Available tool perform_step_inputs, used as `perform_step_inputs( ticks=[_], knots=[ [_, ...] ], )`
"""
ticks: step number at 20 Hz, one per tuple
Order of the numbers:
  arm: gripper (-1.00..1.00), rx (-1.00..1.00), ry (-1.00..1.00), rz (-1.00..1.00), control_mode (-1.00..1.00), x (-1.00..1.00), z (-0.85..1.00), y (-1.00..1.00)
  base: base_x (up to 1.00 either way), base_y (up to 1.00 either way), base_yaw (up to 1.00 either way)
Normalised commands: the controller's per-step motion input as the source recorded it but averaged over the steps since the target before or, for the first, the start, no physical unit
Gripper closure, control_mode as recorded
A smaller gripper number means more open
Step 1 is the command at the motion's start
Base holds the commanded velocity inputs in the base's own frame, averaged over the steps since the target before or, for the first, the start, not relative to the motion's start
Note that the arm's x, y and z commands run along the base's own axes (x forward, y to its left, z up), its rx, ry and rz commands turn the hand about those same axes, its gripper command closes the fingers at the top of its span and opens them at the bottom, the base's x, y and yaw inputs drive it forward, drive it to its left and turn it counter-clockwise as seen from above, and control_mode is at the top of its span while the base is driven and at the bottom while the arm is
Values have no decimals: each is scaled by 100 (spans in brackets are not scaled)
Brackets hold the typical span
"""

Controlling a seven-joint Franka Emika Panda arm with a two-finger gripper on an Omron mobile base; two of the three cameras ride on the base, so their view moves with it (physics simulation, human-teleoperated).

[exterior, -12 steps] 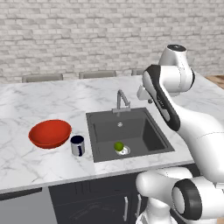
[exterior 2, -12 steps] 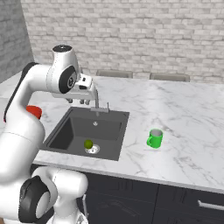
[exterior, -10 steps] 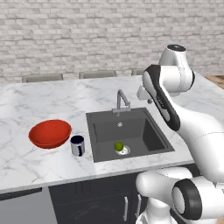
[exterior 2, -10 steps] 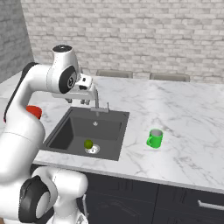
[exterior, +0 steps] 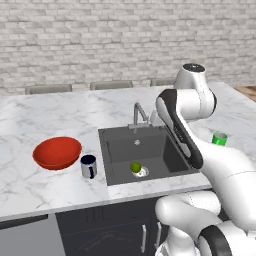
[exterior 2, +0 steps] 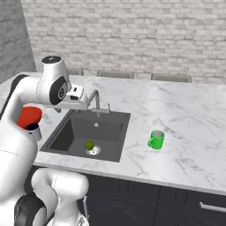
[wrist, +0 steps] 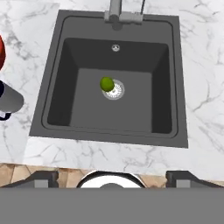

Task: Clear the mugs and bowl far away from the sink.

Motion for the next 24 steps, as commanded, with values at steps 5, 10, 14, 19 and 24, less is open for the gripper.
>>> perform_step_inputs(
  ticks=[5, 10, 14, 19, 24],
  knots=[
    [-100, 3, -1, -13, -100, -27, -88, 100, 0, 0, 0],
    [-100, 7, -1, -9, -100, -16, -67, 100, 0, 0, 0],
    [-100, 6, 0, -10, -100, 5, -24, 100, 0, 0, 0],
    [-100, 6, 0, -7, -100, 39, -11, 90, 0, 0, 0],
    [-100, 4, 0, 4, -100, 7, -1, 55, 0, 0, 0]
  ],
)
